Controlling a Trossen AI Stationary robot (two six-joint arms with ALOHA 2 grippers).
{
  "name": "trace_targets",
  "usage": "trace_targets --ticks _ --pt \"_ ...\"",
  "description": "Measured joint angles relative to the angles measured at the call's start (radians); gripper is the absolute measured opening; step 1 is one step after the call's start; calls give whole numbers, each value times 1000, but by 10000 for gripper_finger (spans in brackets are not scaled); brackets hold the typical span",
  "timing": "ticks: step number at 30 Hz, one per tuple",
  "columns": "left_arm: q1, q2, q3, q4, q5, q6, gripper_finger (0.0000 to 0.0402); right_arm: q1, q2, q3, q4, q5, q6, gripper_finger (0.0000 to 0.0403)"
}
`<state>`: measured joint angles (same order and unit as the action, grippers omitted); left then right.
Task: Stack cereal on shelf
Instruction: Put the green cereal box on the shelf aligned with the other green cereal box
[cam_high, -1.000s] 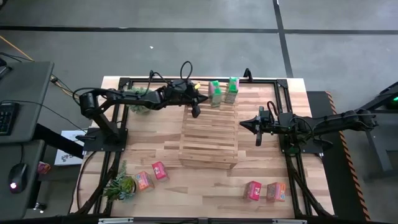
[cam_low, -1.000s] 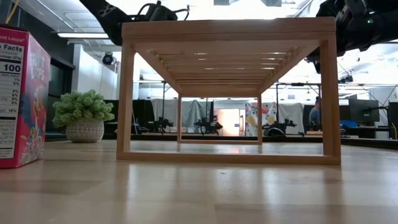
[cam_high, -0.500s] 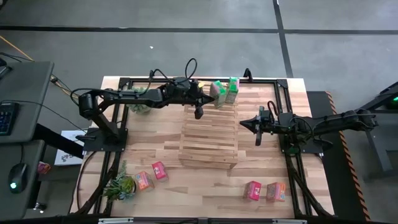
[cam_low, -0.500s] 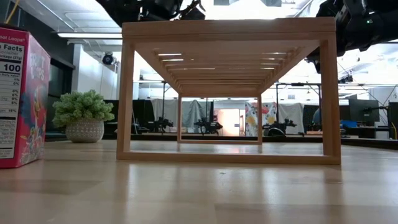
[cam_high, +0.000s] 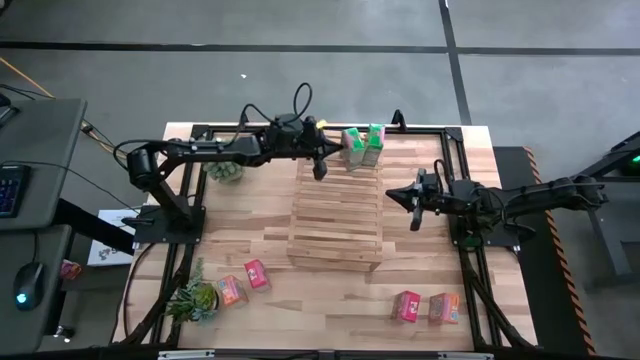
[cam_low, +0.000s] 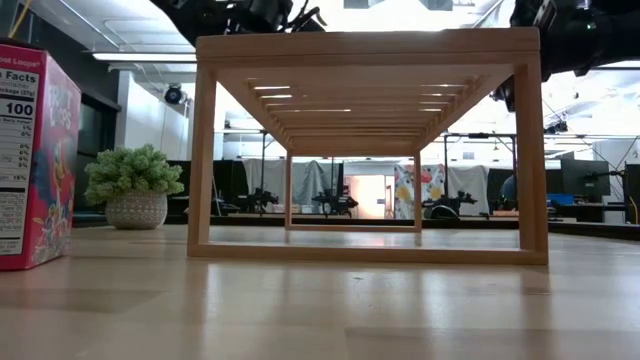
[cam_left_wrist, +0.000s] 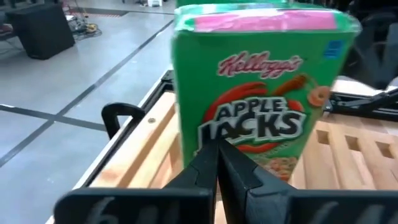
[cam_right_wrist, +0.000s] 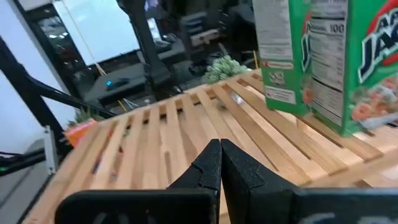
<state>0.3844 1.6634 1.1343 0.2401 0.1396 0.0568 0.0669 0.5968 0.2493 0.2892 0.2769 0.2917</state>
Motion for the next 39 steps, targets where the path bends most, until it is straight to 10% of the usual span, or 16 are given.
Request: trace_targets --ticks 16,39 --pt "34 34 0 104 5 42 0 0 308 29 425 38 98 0" --pt "100 -283 -90 -32 5 112 0 58 818 566 -23 646 93 0"
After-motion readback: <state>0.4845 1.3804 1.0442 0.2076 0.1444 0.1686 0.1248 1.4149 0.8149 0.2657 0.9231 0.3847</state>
